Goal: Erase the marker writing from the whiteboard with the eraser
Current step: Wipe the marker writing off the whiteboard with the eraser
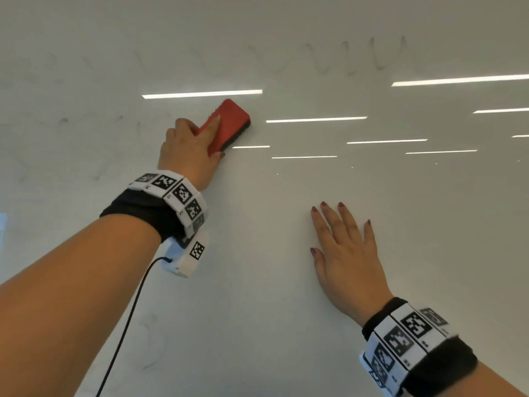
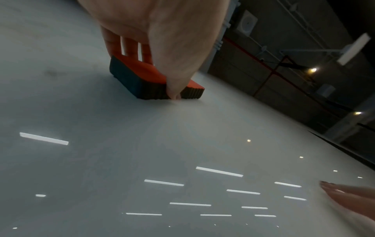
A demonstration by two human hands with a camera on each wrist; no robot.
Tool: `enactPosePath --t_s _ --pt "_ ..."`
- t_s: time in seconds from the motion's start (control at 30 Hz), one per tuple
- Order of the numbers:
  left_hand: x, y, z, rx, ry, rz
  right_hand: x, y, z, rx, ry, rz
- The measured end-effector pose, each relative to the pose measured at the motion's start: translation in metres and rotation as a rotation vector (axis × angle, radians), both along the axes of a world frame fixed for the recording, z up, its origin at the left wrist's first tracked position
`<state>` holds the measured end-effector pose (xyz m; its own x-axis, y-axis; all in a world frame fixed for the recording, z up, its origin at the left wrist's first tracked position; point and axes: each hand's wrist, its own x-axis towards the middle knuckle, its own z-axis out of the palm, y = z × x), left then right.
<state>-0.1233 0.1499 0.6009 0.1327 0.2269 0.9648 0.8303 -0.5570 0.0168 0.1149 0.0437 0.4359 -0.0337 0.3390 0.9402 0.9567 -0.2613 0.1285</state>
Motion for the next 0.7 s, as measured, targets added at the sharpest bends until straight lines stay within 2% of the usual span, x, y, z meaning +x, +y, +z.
enactPosePath --t_s 0.17,0.37,0.47,0.57,0.7 --pt "-0.006 0.006 -0.002 0.026 -0.002 -0.040 -0.012 0.016 0.016 0.010 -0.017 -0.020" --pt "-0.002 0.004 -0.070 0.097 0.128 -0.086 -0.012 0.018 0.011 0.023 -0.015 -0.039" --pt "0.000 0.005 -0.093 0.116 0.135 -0.106 -0.014 0.018 0.011 0.005 -0.010 -0.057" --pt "-0.002 0.004 -0.084 0.081 0.115 -0.106 -0.012 0.017 0.011 -0.002 -0.009 -0.072" --pt "-0.015 0.011 -0.045 0.067 0.052 -0.095 -0.011 0.016 0.011 0.003 -0.014 -0.072"
